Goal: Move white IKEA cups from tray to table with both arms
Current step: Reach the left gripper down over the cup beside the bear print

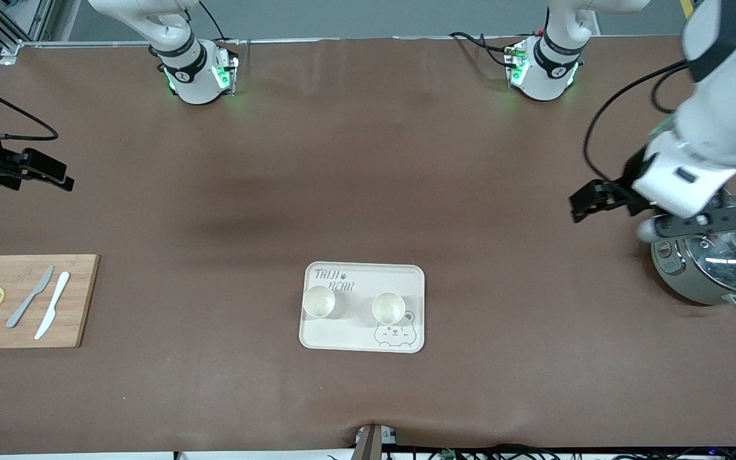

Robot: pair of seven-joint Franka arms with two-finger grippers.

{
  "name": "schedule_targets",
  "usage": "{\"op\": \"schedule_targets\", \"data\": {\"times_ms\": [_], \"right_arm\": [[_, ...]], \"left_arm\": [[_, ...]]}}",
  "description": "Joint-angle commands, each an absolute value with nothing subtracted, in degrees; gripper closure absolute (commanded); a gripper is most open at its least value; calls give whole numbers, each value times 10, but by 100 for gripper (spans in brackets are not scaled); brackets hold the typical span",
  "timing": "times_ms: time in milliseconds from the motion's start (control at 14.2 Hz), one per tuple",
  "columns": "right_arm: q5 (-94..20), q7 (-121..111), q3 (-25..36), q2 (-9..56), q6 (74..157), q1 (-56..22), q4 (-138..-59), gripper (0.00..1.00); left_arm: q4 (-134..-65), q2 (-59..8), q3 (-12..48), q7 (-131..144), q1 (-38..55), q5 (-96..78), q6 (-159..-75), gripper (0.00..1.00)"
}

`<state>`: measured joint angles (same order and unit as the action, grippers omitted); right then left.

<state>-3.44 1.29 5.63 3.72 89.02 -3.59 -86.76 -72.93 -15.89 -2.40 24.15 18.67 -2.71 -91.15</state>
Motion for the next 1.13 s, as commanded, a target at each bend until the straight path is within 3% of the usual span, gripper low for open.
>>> {"op": "schedule_targets", "data": {"times_ms": [0, 1060], "right_arm": [[-28, 20, 48, 48, 896, -25, -853, 0], [-33, 24, 47, 133, 903, -16, -860, 0]], "left_arm": [[-693, -198, -31, 290, 229, -18, -919, 0], [-669, -370, -33, 306, 329, -19, -1117, 0]]}}
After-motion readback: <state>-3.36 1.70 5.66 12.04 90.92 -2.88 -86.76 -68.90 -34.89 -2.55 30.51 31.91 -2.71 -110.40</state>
